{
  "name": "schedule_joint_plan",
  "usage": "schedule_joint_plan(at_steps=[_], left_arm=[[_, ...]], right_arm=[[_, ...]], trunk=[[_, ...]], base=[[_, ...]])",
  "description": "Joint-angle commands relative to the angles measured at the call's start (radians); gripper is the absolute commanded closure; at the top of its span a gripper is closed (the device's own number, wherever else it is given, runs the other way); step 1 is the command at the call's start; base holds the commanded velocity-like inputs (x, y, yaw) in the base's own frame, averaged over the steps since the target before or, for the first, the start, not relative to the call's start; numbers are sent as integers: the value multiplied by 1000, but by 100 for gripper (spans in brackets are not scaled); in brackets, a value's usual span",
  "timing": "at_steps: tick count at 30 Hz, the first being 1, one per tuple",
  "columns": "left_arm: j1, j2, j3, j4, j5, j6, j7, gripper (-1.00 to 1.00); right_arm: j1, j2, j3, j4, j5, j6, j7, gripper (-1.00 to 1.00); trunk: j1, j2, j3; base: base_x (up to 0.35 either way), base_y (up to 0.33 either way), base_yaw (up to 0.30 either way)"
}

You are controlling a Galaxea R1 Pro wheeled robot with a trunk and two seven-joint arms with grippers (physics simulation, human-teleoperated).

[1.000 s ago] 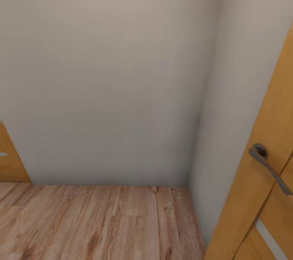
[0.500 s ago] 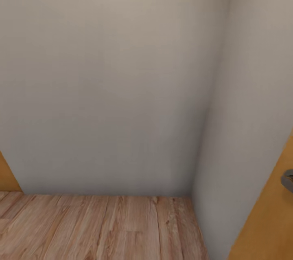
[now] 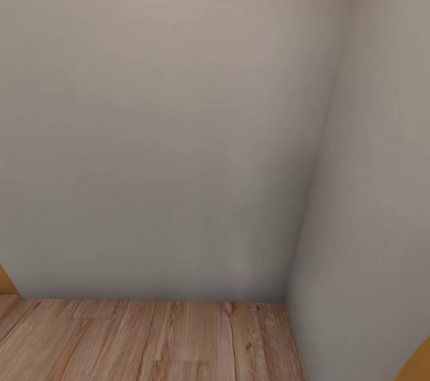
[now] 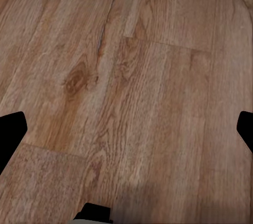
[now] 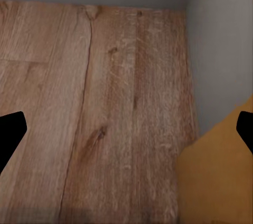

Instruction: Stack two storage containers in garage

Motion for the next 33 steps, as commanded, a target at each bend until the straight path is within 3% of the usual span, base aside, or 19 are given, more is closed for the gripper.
schedule_joint_plan(at_steps=[1,9,15,33], left_arm=[[-2,0,-1,4,8,-6,-4,-100],[-2,0,-2,4,8,-6,-4,-100],[-2,0,-2,4,8,-6,-4,-100],[-2,0,-1,4,8,-6,-3,-100]], right_arm=[[1,0,1,-2,2,-1,-1,-100],[1,0,1,-2,3,-1,-1,-100],[1,0,1,-2,30,-1,-2,-100],[1,0,1,-2,33,-1,-2,-100]], trunk=[[0,0,-1],[0,0,-1],[0,0,-1],[0,0,-1]], base=[[42,0,0],[7,0,212],[0,0,295],[0,0,297]])
